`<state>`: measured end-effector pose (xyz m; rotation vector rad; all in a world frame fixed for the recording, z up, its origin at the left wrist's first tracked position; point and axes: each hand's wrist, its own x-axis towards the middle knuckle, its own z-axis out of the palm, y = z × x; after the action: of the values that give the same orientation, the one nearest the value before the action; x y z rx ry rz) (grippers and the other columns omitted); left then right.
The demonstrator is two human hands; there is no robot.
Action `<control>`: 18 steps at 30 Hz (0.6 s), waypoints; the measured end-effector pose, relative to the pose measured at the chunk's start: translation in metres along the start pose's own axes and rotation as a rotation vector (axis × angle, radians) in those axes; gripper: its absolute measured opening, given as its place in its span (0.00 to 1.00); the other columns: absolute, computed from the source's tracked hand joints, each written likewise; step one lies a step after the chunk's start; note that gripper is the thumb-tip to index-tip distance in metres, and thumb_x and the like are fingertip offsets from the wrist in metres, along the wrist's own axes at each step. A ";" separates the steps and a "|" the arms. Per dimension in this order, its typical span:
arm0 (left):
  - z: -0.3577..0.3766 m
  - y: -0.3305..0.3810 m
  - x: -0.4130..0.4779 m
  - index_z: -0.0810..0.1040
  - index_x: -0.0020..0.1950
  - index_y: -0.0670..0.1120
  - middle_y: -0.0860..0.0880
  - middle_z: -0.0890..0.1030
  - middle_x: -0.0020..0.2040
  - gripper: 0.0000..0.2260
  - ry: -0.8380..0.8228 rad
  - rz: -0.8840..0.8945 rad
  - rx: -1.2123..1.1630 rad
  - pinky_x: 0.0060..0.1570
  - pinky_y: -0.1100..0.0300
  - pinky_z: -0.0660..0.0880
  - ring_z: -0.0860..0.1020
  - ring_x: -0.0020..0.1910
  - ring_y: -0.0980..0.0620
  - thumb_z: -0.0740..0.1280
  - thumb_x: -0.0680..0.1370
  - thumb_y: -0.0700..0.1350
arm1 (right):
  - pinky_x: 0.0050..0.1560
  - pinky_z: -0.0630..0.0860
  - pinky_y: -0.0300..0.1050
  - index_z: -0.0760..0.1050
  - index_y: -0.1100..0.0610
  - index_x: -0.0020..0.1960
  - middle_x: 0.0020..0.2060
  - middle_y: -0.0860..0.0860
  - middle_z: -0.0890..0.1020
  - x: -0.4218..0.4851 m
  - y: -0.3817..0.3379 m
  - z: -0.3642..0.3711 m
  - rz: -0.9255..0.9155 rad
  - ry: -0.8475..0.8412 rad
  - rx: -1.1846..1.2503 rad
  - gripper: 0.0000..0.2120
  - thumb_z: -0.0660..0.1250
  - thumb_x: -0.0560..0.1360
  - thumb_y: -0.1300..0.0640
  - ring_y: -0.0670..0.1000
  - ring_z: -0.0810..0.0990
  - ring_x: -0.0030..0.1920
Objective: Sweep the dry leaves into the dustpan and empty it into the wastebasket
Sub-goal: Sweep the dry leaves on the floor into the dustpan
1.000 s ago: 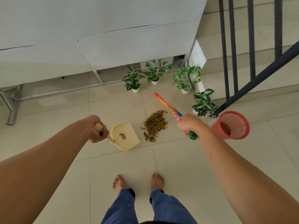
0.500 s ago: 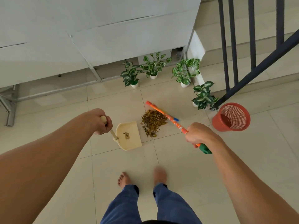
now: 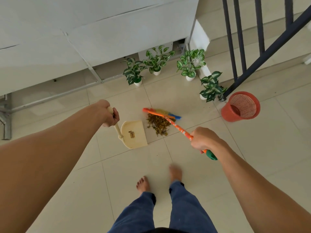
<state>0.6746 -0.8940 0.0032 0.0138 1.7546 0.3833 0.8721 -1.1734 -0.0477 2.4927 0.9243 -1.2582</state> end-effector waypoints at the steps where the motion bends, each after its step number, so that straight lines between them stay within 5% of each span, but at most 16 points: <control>1: -0.003 -0.020 0.010 0.69 0.49 0.43 0.47 0.72 0.40 0.02 -0.030 -0.039 0.045 0.20 0.69 0.68 0.71 0.32 0.55 0.58 0.80 0.40 | 0.33 0.79 0.41 0.78 0.55 0.55 0.35 0.52 0.84 -0.004 -0.001 0.004 0.001 0.011 0.012 0.12 0.61 0.75 0.59 0.49 0.83 0.30; 11: -0.007 -0.002 0.029 0.72 0.49 0.44 0.48 0.75 0.42 0.02 -0.029 0.054 0.166 0.22 0.69 0.69 0.71 0.32 0.55 0.62 0.80 0.41 | 0.26 0.71 0.39 0.77 0.59 0.56 0.34 0.52 0.80 -0.011 -0.056 0.041 0.026 0.116 0.060 0.09 0.62 0.77 0.61 0.49 0.79 0.27; 18: 0.003 0.034 0.059 0.73 0.47 0.44 0.49 0.75 0.41 0.02 -0.005 0.081 0.170 0.22 0.70 0.68 0.70 0.30 0.54 0.61 0.80 0.41 | 0.30 0.77 0.41 0.77 0.57 0.55 0.36 0.52 0.81 -0.029 -0.051 0.065 0.060 0.049 -0.039 0.11 0.62 0.75 0.61 0.50 0.81 0.28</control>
<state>0.6575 -0.8479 -0.0447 0.2077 1.7807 0.2918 0.7854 -1.1742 -0.0605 2.5119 0.8699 -1.1552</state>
